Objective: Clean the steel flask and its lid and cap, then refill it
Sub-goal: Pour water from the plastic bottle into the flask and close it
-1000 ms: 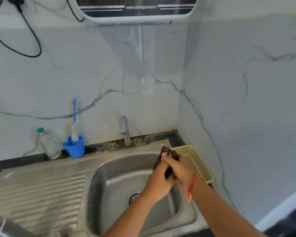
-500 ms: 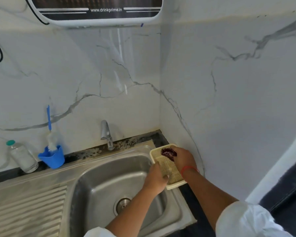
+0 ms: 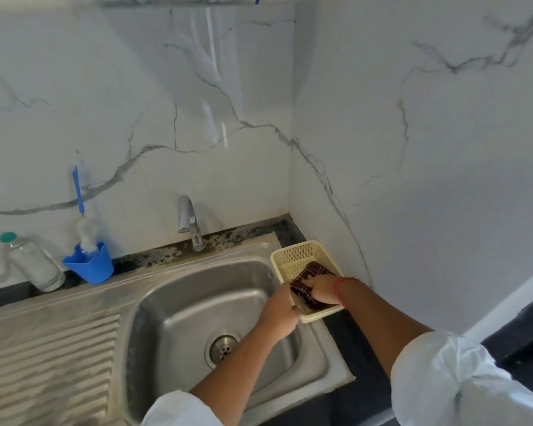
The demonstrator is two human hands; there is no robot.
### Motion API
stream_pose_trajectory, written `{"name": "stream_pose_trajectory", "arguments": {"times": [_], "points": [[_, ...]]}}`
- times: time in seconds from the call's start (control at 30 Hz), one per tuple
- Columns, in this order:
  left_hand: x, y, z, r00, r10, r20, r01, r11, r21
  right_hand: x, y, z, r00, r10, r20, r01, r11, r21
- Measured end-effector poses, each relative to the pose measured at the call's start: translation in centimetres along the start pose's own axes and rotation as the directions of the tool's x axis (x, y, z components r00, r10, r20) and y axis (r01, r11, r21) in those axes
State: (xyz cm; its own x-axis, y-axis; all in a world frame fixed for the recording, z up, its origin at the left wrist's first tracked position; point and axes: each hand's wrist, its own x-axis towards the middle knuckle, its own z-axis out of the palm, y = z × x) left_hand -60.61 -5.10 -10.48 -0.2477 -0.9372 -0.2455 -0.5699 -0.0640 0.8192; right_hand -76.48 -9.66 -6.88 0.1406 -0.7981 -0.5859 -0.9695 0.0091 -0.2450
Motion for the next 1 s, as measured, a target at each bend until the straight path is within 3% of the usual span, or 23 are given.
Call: {"name": "stream_pose_trajectory", "arguments": {"times": [0.13, 0.2, 0.27, 0.33, 0.53, 0.73, 0.87, 1.0], "points": [[-0.7, 0.2, -0.9, 0.999, -0.006, 0.037, 0.005, 0.999, 0.032, -0.3, -0.9, -0.3, 1.000, 0.030, -0.004, -0.030, 0.999, -0.031], [-1.5, -0.4, -2.0, 1.000, 0.022, -0.012, -0.021, 0.998, 0.063, -0.1, -1.7, -0.4, 0.992, 0.049, -0.116, -0.052, 0.998, -0.019], [-2.9, -0.9, -4.2, 0.997, 0.031, -0.069, -0.021, 0.989, 0.146, -0.2, -3.6, -0.5, 0.945, 0.049, -0.323, -0.063, 0.998, -0.032], [-4.8, -2.0, -7.0, 0.986, 0.052, -0.160, -0.014, 0.973, 0.232, -0.8, -7.8, -0.7, 0.870, -0.045, -0.492, 0.000, 0.996, -0.091], [-13.3, -5.3, -14.9, 0.884, 0.086, -0.460, 0.015, 0.977, 0.213, -2.3, -23.8, 2.8, 0.733, -0.191, -0.653, 0.291, 0.955, 0.047], [-21.4, -8.9, -20.0, 0.781, 0.077, -0.619, 0.049, 0.982, 0.184, -5.5, -34.8, 7.4, 0.730, -0.337, -0.595, 0.497, 0.859, 0.124], [-25.2, -9.9, -23.4, 0.755, 0.133, -0.642, 0.041, 0.968, 0.248, -7.3, -38.7, 8.7, 0.743, -0.353, -0.569, 0.541, 0.817, 0.199], [-28.3, -11.1, -27.2, 0.656, 0.197, -0.729, 0.046, 0.953, 0.299, -8.4, -41.9, 9.7, 0.758, -0.367, -0.540, 0.576, 0.765, 0.288]]}}
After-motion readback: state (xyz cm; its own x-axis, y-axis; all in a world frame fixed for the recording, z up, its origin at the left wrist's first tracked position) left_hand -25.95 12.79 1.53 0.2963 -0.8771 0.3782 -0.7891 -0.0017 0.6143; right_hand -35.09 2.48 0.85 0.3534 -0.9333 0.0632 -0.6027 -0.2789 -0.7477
